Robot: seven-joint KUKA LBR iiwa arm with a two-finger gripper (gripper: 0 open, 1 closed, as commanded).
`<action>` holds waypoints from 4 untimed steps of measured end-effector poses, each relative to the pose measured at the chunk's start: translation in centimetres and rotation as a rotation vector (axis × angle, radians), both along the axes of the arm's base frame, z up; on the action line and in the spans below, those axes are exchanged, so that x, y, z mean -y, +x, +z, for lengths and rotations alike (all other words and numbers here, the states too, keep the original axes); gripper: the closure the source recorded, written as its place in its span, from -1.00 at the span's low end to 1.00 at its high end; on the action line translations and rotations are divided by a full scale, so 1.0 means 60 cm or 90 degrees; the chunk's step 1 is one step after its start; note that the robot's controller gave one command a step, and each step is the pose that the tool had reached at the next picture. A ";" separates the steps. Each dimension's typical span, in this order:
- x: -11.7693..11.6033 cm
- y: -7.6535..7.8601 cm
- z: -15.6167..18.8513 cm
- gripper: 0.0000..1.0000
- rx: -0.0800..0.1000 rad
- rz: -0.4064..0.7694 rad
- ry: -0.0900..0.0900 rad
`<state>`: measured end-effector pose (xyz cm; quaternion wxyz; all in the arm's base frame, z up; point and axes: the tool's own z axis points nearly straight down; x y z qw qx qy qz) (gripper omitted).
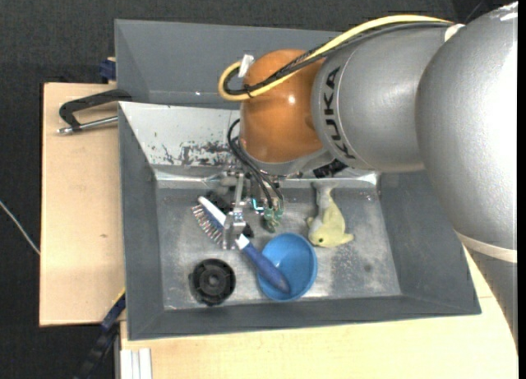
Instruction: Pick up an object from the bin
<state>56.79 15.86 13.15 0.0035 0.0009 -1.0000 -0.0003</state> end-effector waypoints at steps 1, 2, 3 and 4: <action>0.038 0.015 -0.098 -1.00 0.004 0.025 0.004; 0.040 0.018 -0.093 1.00 0.009 0.026 0.002; 0.135 0.019 0.183 1.00 0.012 0.233 0.000; 0.178 0.007 0.016 1.00 0.002 0.436 0.002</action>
Offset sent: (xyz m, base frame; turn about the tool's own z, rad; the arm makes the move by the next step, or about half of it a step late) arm 0.0077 -0.0260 -0.0604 -0.0422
